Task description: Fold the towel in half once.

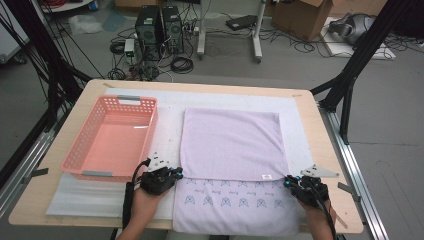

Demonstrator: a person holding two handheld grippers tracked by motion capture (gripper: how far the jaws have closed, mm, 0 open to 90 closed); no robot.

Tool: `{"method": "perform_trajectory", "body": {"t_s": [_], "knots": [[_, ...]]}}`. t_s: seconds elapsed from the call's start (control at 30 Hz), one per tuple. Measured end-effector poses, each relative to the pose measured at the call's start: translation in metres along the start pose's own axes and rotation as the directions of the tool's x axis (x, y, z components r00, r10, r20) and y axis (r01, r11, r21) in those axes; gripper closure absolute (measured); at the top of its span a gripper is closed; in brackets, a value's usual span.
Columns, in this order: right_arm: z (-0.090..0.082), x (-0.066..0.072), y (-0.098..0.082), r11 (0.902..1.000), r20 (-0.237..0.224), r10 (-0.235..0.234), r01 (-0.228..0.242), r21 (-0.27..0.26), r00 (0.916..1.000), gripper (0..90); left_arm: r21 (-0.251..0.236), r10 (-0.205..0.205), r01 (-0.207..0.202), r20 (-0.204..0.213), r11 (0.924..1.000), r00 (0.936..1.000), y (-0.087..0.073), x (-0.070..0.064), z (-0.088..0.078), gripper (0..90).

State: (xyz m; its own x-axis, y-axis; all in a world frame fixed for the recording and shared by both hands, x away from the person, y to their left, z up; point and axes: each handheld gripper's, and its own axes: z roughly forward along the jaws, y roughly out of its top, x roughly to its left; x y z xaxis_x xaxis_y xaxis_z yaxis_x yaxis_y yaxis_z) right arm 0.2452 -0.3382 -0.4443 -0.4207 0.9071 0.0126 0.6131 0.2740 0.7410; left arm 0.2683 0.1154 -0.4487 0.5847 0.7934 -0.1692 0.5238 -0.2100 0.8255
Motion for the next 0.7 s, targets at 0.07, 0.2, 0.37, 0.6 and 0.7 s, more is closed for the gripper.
{"method": "perform_trajectory", "body": {"t_s": [0.07,0.2,0.37,0.6,0.7], "knots": [[-0.001,0.001,0.000,1.0000,0.002,0.000,0.000,-0.006,1.0000,83.5,-0.010,-0.004,0.005,0.007,0.9999,1.0000,0.000,0.001,-0.002,87.0],[-0.004,0.003,0.002,0.9992,-0.008,-0.001,0.001,-0.040,1.0000,70.0,-0.035,-0.020,0.021,0.021,0.9992,0.9996,0.001,0.001,-0.005,87.0],[0.000,0.008,0.006,0.9997,-0.002,-0.004,0.004,-0.024,1.0000,69.1,-0.029,-0.014,0.015,0.023,0.9995,0.9996,0.001,-0.001,-0.004,87.2],[0.003,0.003,0.003,1.0000,0.008,0.006,-0.006,-0.008,0.9999,87.6,-0.050,-0.028,0.030,0.032,0.9983,0.9991,0.001,0.000,-0.008,87.4],[0.000,0.003,0.002,0.9998,0.003,-0.001,0.001,-0.021,1.0000,87.8,-0.064,-0.041,0.043,0.046,0.9970,0.9981,0.001,-0.001,-0.013,87.5]]}}
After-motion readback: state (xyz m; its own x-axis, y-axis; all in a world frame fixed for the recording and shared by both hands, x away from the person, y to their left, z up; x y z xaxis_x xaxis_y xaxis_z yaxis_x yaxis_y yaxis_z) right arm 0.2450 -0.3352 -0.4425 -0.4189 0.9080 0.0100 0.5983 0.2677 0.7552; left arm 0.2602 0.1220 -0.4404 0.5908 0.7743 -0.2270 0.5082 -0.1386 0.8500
